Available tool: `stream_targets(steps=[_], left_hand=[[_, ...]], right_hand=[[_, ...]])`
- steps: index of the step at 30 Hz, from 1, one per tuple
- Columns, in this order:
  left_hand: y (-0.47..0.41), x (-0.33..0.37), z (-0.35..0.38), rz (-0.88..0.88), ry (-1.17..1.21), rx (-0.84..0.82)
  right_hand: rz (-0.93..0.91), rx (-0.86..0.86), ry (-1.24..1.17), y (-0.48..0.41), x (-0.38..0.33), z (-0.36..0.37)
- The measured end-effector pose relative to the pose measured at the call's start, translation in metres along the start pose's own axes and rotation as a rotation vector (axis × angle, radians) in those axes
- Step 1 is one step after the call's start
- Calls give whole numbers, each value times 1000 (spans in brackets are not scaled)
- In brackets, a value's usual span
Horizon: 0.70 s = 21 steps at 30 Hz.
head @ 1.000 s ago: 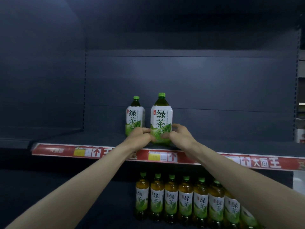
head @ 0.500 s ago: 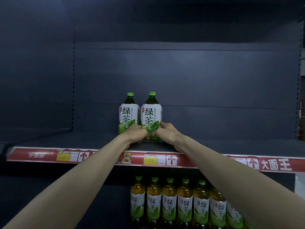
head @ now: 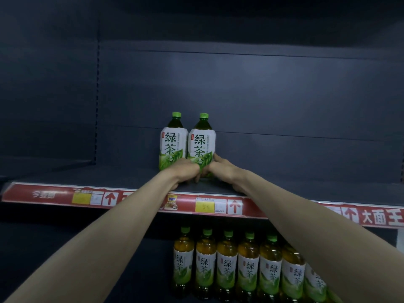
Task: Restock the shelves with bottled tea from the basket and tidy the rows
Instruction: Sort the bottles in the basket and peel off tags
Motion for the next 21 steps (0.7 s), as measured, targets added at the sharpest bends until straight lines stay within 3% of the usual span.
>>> stream_targets(steps=[14, 21], left_hand=[[5, -1, 0, 47, 106, -3], [18, 7, -8, 20, 159, 23]], right_hand=[[44, -52, -31, 9, -1, -4], [99, -53, 119, 22, -9, -12]])
Point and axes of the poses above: each hand's wrist, its own y-axis away from the middle knuckle, its own z-axis out of the palm, x = y × z, the point moved 1 cm from there along -y, towards the middle knuckle, and after that the axes turned 14 degrees about x, right-handed, at the moved point
